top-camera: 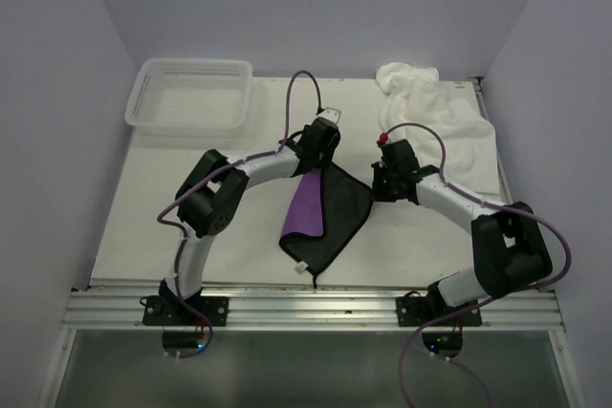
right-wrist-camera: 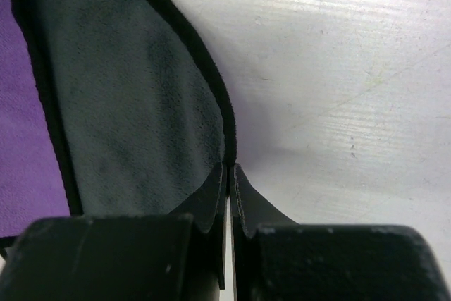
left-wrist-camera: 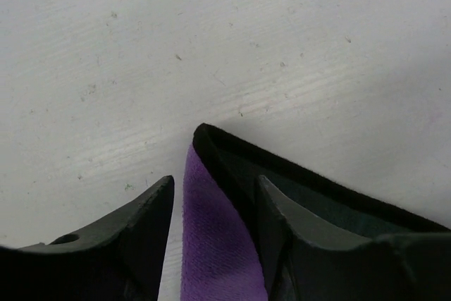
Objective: Roll the towels
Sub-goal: Flatten the towel
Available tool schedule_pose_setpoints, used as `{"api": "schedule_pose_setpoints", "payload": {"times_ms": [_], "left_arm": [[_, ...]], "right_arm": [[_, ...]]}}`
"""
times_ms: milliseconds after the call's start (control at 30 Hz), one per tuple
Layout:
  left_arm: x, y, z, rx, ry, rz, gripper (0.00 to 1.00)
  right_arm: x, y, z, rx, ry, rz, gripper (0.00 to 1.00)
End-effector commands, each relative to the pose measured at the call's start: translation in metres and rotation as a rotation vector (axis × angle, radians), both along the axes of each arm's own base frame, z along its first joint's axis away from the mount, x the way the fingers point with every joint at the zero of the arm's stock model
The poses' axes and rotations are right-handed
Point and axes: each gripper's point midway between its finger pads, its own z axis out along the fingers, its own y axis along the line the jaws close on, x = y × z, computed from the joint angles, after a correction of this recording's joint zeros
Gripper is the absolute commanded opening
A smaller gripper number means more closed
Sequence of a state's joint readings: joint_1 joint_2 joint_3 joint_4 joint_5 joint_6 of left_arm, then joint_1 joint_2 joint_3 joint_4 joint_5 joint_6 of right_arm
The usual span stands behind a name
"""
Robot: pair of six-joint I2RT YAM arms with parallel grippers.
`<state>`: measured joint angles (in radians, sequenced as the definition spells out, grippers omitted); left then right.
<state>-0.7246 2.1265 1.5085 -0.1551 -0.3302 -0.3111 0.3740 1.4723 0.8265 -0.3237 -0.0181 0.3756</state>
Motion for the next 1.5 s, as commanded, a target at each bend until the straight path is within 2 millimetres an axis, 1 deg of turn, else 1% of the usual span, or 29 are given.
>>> {"api": "schedule_pose_setpoints", "payload": {"times_ms": [0,133,167,233,300,333,367,400,467,500,533,600,633,733,800,833,900,933,1000,1033,1067,1100,1133,1167,1200,1233,1267,1433,1467], "left_arm": [[0.016,0.002,0.021,0.01,-0.061,0.016,0.5],[0.018,0.01,0.034,0.033,-0.1,0.014,0.39],[0.018,0.012,0.038,0.035,-0.108,0.018,0.33],[0.017,0.017,0.044,0.049,-0.118,0.018,0.31],[0.014,0.022,0.052,0.055,-0.131,0.017,0.2],[0.014,0.026,0.059,0.056,-0.144,0.02,0.16],[0.013,0.028,0.061,0.06,-0.143,0.021,0.07],[0.011,0.033,0.059,0.07,-0.136,0.025,0.05],[0.007,0.042,0.071,0.079,-0.144,0.042,0.01],[0.004,0.049,0.072,0.09,-0.141,0.051,0.0],[0.002,0.054,0.086,0.077,-0.159,0.06,0.0],[-0.006,0.063,0.091,0.09,-0.157,0.057,0.0],[-0.01,0.069,0.103,0.083,-0.169,0.059,0.0],[-0.025,0.082,0.111,0.093,-0.161,0.051,0.0],[-0.032,0.089,0.118,0.09,-0.163,0.052,0.0],[-0.037,0.094,0.131,0.075,-0.182,0.061,0.0],[-0.047,0.104,0.133,0.062,-0.178,0.098,0.0],[-0.053,0.109,0.145,0.037,-0.197,0.113,0.0],[-0.064,0.113,0.145,-0.005,-0.197,0.116,0.0],[-0.069,0.112,0.164,-0.073,-0.239,0.105,0.0],[-0.077,0.116,0.157,-0.082,-0.23,0.101,0.0],[-0.082,0.117,0.159,-0.116,-0.234,0.107,0.0],[-0.088,0.115,0.179,-0.186,-0.281,0.087,0.0],[-0.096,0.118,0.17,-0.197,-0.275,0.074,0.0],[-0.101,0.119,0.174,-0.228,-0.29,0.07,0.0],[-0.108,0.12,0.193,-0.287,-0.337,0.056,0.0],[-0.114,0.122,0.187,-0.293,-0.331,0.048,0.0],[-0.14,0.118,0.2,-0.377,-0.331,-0.051,0.0],[-0.144,0.117,0.199,-0.387,-0.327,-0.063,0.0]], "right_arm": [[0.003,0.004,0.005,0.019,-0.033,0.028,0.0],[0.002,0.005,0.003,0.022,-0.023,0.027,0.0],[0.003,0.006,0.004,0.026,-0.025,0.029,0.0],[0.005,0.008,0.007,0.035,-0.03,0.029,0.0],[0.007,0.01,0.012,0.037,-0.035,0.033,0.0],[0.011,0.01,0.018,0.038,-0.047,0.033,0.0],[0.013,0.011,0.022,0.038,-0.054,0.037,0.0],[0.014,0.011,0.025,0.035,-0.053,0.039,0.0],[0.024,0.014,0.04,0.04,-0.086,0.047,0.0],[0.03,0.016,0.051,0.035,-0.102,0.059,0.0],[0.033,0.018,0.057,0.034,-0.109,0.07,0.0],[0.037,0.018,0.061,0.016,-0.107,0.088,0.0],[0.041,0.019,0.07,0.013,-0.114,0.092,0.0],[0.047,0.023,0.085,0.022,-0.132,0.107,0.0],[0.049,0.024,0.097,0.028,-0.158,0.116,0.0],[0.049,0.024,0.102,0.03,-0.168,0.123,0.0],[0.051,0.021,0.111,0.011,-0.192,0.13,0.0],[0.05,0.02,0.12,0.009,-0.204,0.135,0.0],[0.047,0.018,0.128,-0.003,-0.208,0.149,0.0],[0.047,0.018,0.14,0.005,-0.232,0.148,0.0],[0.046,0.018,0.145,0.007,-0.24,0.155,0.0],[0.043,0.018,0.152,0.012,-0.244,0.158,0.0],[0.039,0.018,0.161,0.024,-0.259,0.163,0.0],[0.036,0.018,0.167,0.029,-0.268,0.167,0.0],[0.033,0.016,0.172,0.032,-0.27,0.166,0.0],[0.029,0.017,0.175,0.04,-0.275,0.172,0.0],[0.024,0.015,0.186,0.049,-0.301,0.177,0.0],[-0.008,0.017,0.196,0.11,-0.308,0.223,0.0],[-0.019,0.02,0.206,0.145,-0.326,0.248,0.0]]}}
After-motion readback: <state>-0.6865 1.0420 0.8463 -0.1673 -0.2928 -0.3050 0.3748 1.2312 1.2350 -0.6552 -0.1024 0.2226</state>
